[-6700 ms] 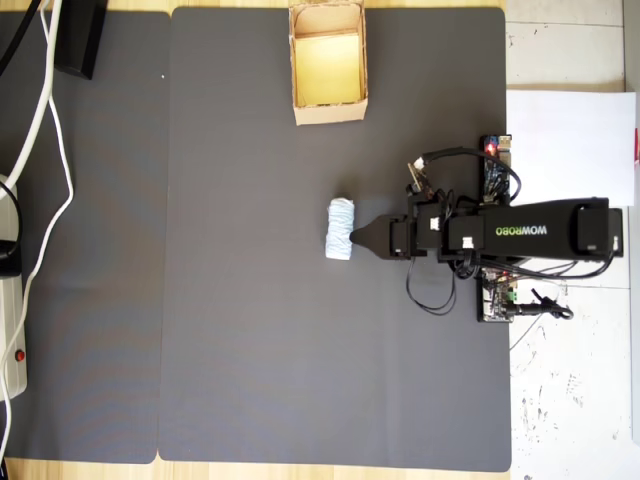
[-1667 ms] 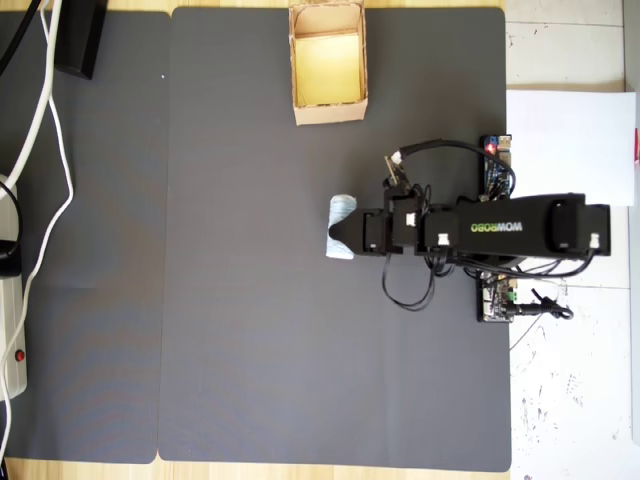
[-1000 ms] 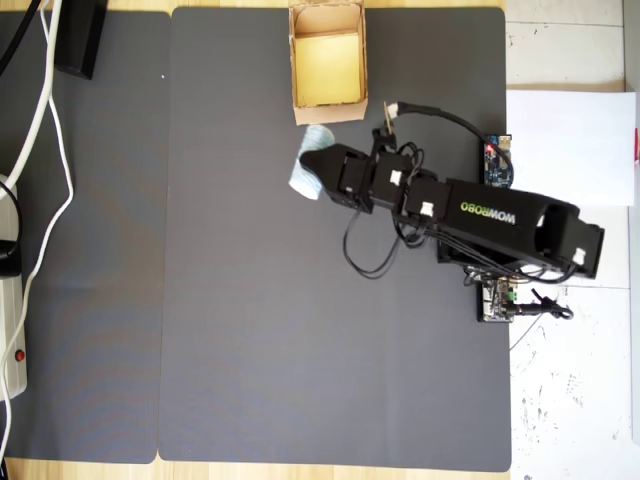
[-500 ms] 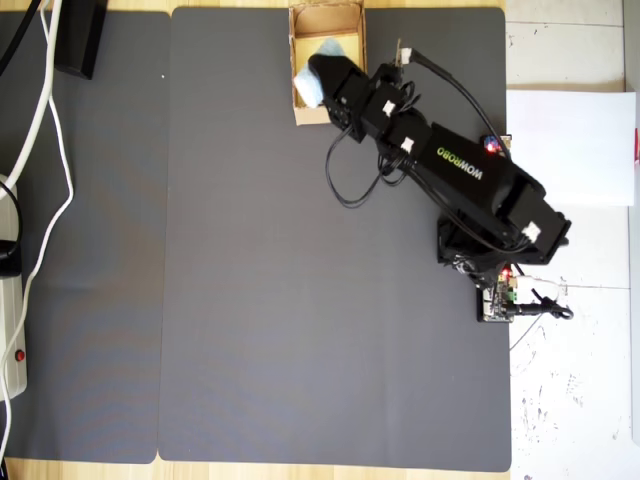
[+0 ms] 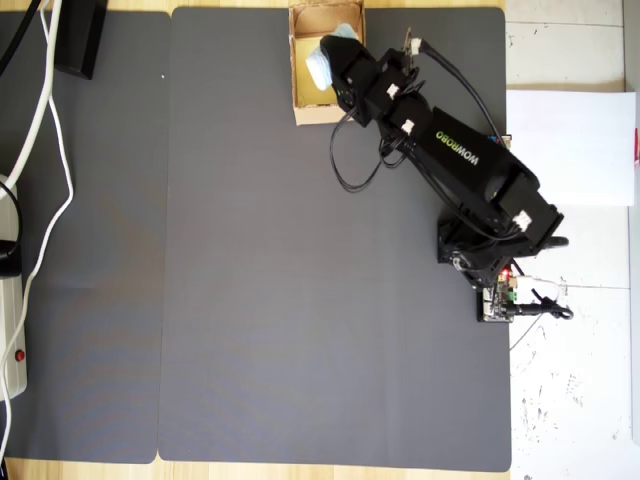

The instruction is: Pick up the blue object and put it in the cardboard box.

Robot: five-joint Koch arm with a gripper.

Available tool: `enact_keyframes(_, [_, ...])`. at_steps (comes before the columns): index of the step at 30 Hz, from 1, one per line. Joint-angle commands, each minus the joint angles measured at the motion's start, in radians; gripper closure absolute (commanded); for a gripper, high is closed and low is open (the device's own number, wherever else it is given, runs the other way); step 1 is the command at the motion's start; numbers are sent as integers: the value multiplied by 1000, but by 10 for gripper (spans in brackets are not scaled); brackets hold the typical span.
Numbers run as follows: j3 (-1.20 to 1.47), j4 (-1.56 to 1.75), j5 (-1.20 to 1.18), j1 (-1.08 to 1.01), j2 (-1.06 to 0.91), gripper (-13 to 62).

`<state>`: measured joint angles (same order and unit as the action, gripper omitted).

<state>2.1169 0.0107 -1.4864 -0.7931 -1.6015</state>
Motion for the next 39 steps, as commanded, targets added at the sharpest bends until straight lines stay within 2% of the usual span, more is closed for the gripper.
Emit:
enact_keyframes(1, [-100,-15,-12,-3,-48,203])
enact_keyframes(12, [-87,-38,-14,5,-124,186])
enact_keyframes(19, [-20,-48,-38,95,-249,186])
enact_keyframes(34, [279,-48,-35,535,-591,158])
enact_keyframes(39, [364,-44,-35,624,-664,156])
